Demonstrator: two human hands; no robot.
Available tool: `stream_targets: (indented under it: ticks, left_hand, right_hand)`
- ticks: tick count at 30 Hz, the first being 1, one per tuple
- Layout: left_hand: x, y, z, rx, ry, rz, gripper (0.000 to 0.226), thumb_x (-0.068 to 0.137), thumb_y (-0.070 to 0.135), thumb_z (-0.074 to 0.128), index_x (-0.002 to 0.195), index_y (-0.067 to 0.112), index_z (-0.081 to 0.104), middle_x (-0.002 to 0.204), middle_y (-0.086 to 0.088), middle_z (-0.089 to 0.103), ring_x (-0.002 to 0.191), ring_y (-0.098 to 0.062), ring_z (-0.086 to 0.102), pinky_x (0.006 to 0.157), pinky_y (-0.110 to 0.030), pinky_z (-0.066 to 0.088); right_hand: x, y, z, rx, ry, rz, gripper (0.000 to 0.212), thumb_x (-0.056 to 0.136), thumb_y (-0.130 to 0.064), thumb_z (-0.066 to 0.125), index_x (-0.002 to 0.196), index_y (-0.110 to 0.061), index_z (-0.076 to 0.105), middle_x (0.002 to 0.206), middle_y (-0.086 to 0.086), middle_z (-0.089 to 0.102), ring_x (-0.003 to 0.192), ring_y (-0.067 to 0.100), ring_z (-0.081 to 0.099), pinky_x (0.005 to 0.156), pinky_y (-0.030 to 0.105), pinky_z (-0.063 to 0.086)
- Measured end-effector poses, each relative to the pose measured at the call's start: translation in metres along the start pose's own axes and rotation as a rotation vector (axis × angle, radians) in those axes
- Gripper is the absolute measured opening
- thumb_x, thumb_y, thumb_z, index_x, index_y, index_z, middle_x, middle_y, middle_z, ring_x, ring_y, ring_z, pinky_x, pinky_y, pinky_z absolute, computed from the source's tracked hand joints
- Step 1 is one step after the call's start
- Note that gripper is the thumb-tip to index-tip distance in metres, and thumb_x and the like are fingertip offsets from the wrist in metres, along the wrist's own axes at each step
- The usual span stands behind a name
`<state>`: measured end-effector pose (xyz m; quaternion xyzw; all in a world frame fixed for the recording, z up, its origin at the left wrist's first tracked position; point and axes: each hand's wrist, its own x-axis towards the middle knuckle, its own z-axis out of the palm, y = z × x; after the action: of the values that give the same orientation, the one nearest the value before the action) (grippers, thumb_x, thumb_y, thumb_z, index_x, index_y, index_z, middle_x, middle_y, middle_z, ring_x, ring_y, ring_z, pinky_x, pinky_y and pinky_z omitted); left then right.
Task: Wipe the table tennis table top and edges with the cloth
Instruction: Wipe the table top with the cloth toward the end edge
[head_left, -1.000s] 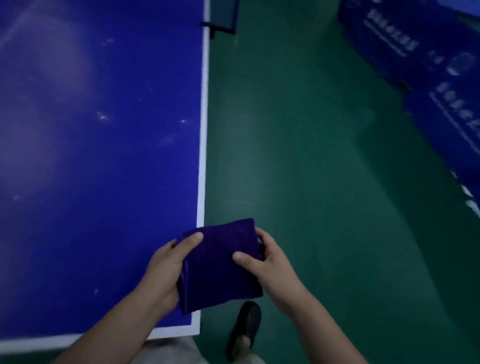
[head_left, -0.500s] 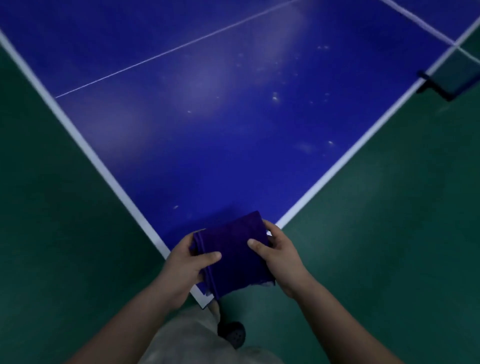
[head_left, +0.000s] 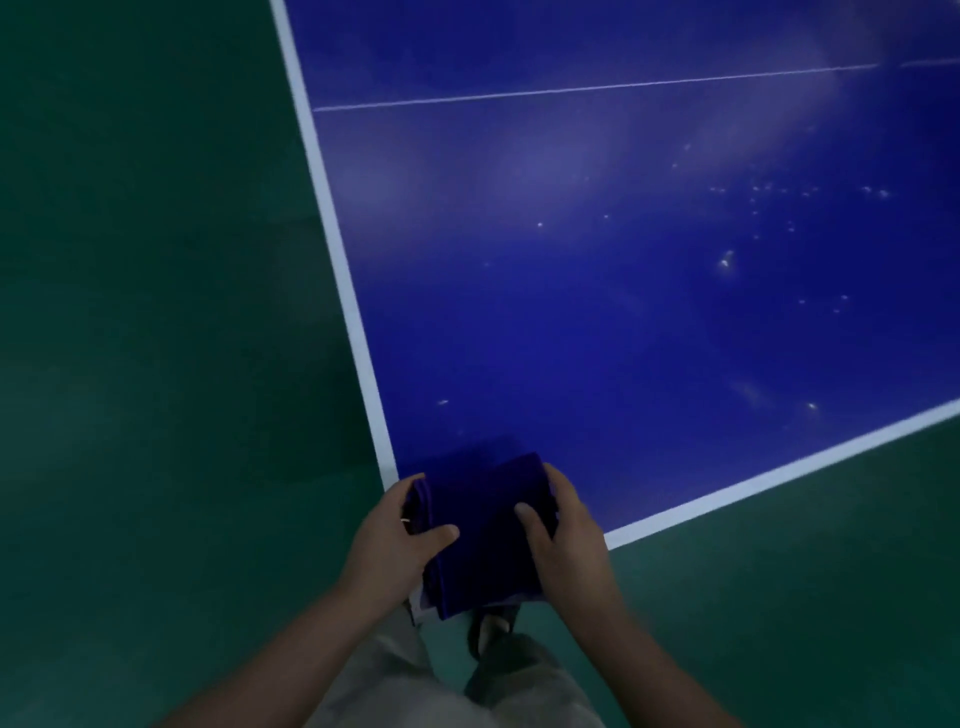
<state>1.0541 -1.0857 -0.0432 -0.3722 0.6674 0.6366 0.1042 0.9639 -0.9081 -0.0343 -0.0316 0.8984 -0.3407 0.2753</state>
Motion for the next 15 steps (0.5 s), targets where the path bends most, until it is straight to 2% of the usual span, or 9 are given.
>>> stream_targets:
  ticks: [1,3,5,7,8,9,11,13,15]
  left_hand:
    - [-0.002,-0.005,0.004,-0.012,0.001,-0.002,0.06,0.081,0.013,0.08,0.133,0.027,0.052,0.113,0.014,0.065,0.097,0.0,0.064,0.084,-0.022,0.055]
    - [-0.003,-0.012,0.011,0.024,0.02,0.04,0.066,0.083,0.013,0.078,0.14,0.026,0.047,0.121,0.014,0.06,0.106,0.0,0.06,0.092,-0.019,0.051]
    - [-0.004,-0.023,0.014,0.217,0.176,0.144,0.062,0.088,0.017,0.074,0.143,0.024,0.046,0.127,0.008,0.053,0.116,-0.006,0.051,0.098,-0.018,0.043]
    - [-0.001,-0.041,0.014,0.4,0.362,0.24,0.052,0.094,0.022,0.065,0.143,0.019,0.048,0.142,-0.002,0.045,0.131,-0.015,0.04,0.111,-0.035,0.037]
    - [0.001,-0.051,0.013,0.447,0.407,0.242,0.051,0.097,0.027,0.059,0.145,0.018,0.046,0.15,-0.005,0.039,0.139,-0.019,0.033,0.116,-0.042,0.032]
    - [0.003,-0.063,0.014,0.479,0.427,0.219,0.054,0.099,0.035,0.051,0.148,0.017,0.041,0.157,-0.005,0.03,0.145,-0.021,0.025,0.119,-0.044,0.026]
    - [0.008,-0.084,0.02,0.525,0.413,0.175,0.068,0.099,0.054,0.027,0.155,0.016,0.025,0.164,0.001,0.014,0.15,-0.017,0.011,0.122,-0.04,0.014]
    - [0.014,-0.099,0.028,0.535,0.368,0.19,0.075,0.096,0.059,0.013,0.157,0.015,0.013,0.163,0.006,0.004,0.15,-0.01,0.003,0.123,-0.035,0.008]
    - [0.017,-0.11,0.036,0.489,0.357,0.222,0.074,0.098,0.056,0.013,0.158,0.012,0.01,0.163,0.004,0.005,0.15,-0.01,0.004,0.123,-0.034,0.008]
  right_hand:
    - [0.002,0.005,0.001,-0.037,-0.008,-0.004,0.058,0.099,-0.038,0.057,0.152,-0.028,0.036,0.143,-0.007,0.053,0.127,0.014,0.053,0.1,0.034,0.049]
    - [0.006,0.013,0.002,-0.097,-0.011,-0.002,0.061,0.1,-0.034,0.057,0.155,-0.023,0.032,0.149,-0.002,0.046,0.134,0.019,0.047,0.102,0.032,0.043]
    - [0.007,0.02,0.004,-0.23,0.044,-0.078,0.064,0.099,-0.03,0.06,0.155,-0.019,0.031,0.151,0.007,0.041,0.136,0.025,0.042,0.104,0.033,0.04]
    - [0.009,0.03,0.013,-0.44,0.14,-0.297,0.062,0.097,-0.033,0.062,0.152,-0.018,0.039,0.155,0.015,0.036,0.141,0.036,0.034,0.113,0.05,0.037]
    - [0.009,0.032,0.019,-0.498,0.133,-0.377,0.057,0.099,-0.04,0.057,0.15,-0.021,0.042,0.159,0.014,0.032,0.146,0.037,0.027,0.117,0.055,0.03]
    - [0.01,0.034,0.028,-0.544,0.084,-0.434,0.055,0.1,-0.048,0.047,0.15,-0.026,0.042,0.162,0.01,0.028,0.149,0.036,0.019,0.12,0.056,0.02]
    - [0.013,0.036,0.045,-0.653,-0.018,-0.511,0.057,0.101,-0.06,0.029,0.151,-0.034,0.036,0.165,0.002,0.02,0.153,0.034,0.008,0.12,0.057,0.005]
    - [0.02,0.045,0.055,-0.749,-0.038,-0.563,0.059,0.101,-0.063,0.021,0.153,-0.037,0.029,0.167,-0.001,0.013,0.153,0.035,0.004,0.117,0.061,0.002]
    - [0.028,0.052,0.06,-0.785,-0.018,-0.581,0.06,0.1,-0.063,0.02,0.154,-0.037,0.028,0.167,-0.001,0.013,0.153,0.036,0.003,0.116,0.064,0.001]
